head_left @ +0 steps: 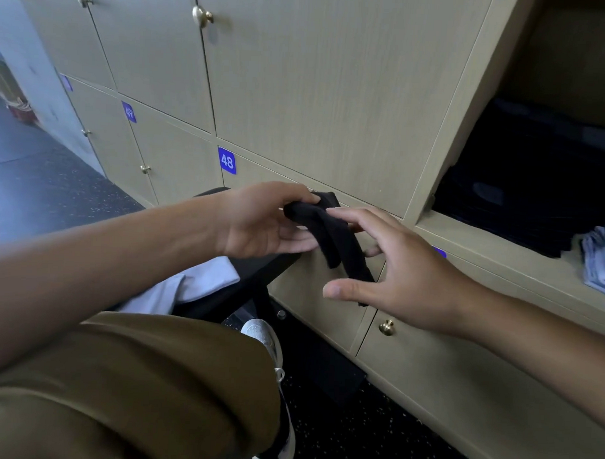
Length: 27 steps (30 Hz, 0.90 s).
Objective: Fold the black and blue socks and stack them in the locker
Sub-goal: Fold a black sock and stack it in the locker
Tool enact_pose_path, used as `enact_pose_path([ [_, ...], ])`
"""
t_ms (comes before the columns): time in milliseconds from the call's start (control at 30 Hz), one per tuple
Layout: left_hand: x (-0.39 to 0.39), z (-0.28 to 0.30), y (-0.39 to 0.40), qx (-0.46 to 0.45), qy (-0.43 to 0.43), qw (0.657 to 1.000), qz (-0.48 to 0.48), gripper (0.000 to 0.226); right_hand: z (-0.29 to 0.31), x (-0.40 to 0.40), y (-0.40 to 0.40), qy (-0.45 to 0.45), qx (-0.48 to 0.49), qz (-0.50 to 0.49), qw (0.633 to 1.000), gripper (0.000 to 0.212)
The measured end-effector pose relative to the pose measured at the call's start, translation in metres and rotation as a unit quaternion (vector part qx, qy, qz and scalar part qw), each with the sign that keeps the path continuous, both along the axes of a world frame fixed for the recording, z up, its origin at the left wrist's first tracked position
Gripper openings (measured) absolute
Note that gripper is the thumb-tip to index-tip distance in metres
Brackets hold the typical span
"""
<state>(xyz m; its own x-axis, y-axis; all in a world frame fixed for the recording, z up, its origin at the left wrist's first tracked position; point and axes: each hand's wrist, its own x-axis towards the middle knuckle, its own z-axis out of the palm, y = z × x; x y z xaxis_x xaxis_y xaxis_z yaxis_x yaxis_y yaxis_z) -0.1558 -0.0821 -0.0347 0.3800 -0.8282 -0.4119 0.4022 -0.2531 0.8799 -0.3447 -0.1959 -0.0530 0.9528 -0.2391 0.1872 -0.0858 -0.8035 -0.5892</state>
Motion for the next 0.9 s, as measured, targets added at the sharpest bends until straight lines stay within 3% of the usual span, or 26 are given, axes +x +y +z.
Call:
enact_pose_path([
  [200, -0.006, 0.001, -0.001, -0.045, 0.100, 0.994, 0.017, 0.030, -0.006, 0.001, 0.001, 0.062, -0.043, 0.022, 0.997, 0.104],
  [300, -0.007, -0.001, -0.001, -0.079, 0.086, 0.993, -0.001, 0.043, -0.006, 0.001, -0.002, 0.061, 0.019, 0.013, 0.998, 0.099],
  [367, -0.010, -0.003, 0.000, -0.106, 0.061, 0.992, -0.022, 0.040, -0.005, 0.002, -0.004, 0.048, 0.085, 0.007, 0.995, 0.096],
  [467, -0.014, -0.008, -0.002, -0.131, -0.006, 0.989, -0.064, 0.035, -0.004, 0.002, -0.005, 0.010, 0.193, 0.004, 0.981, 0.088],
  [700, -0.019, -0.017, -0.006, -0.152, -0.150, 0.975, -0.064, 0.063, 0.004, -0.005, -0.009, -0.029, 0.395, 0.010, 0.918, 0.070],
  [833, -0.029, -0.014, -0.005, -0.134, -0.343, 0.927, -0.075, 0.077, 0.011, -0.009, -0.011, -0.050, 0.475, 0.013, 0.879, 0.064],
  [900, -0.035, -0.014, -0.005, -0.136, -0.385, 0.911, -0.053, 0.072, 0.014, -0.011, -0.012, -0.047, 0.500, 0.023, 0.865, 0.065],
])
